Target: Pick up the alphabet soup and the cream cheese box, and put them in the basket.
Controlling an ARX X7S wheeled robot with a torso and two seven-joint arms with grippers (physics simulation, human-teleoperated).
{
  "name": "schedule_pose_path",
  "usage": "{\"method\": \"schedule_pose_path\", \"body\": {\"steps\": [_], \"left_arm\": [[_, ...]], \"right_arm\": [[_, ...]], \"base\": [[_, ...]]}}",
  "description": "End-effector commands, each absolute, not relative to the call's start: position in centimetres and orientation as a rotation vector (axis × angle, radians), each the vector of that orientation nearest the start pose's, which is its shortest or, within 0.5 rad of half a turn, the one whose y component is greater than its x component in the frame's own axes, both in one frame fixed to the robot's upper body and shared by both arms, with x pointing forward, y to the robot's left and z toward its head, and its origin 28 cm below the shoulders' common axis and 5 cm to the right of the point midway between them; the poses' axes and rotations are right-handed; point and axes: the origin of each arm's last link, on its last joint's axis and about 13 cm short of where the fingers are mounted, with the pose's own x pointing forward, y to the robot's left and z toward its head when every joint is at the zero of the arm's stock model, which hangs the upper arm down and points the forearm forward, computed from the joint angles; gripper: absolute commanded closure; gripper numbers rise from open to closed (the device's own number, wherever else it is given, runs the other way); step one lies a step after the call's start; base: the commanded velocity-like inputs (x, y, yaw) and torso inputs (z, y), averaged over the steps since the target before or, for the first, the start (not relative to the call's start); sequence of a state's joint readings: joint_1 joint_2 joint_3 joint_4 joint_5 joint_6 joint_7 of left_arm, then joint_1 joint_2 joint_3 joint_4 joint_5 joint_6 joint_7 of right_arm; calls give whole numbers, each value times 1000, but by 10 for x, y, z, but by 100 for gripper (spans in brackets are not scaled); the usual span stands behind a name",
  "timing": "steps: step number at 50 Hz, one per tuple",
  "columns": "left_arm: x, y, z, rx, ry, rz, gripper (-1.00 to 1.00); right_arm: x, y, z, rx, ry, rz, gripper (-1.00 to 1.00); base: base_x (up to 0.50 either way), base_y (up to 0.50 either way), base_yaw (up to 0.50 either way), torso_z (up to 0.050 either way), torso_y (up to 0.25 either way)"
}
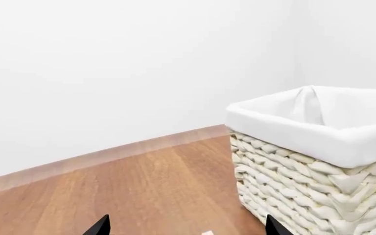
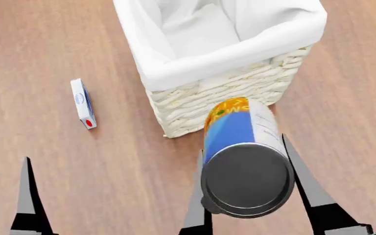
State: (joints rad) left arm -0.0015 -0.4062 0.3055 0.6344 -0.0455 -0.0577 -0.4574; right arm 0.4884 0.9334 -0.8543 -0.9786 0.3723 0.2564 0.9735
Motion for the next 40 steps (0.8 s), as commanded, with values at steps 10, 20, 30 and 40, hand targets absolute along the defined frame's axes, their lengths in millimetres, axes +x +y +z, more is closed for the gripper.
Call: {"method": "schedule_pose_path", "body": {"steps": [10,20,30,40], "left_arm": [[185,205,129,132,-536,16,-100],[187,204,129,130,-535,10,-100],[187,203,127,127,-537,4,-100],[188,203,127,120,-536,-1,-100]], "right_arm": [[169,-94,274,-229,-992,92,100],[214,-91,312,-179,-914,219,100],[269,-96,377,-154,-710,299,100],[338,-105,405,-117,-272,344,100]], "base": [[0,0,0,0,0],[0,0,0,0,0],[0,0,0,0,0],[0,0,0,0,0]]}}
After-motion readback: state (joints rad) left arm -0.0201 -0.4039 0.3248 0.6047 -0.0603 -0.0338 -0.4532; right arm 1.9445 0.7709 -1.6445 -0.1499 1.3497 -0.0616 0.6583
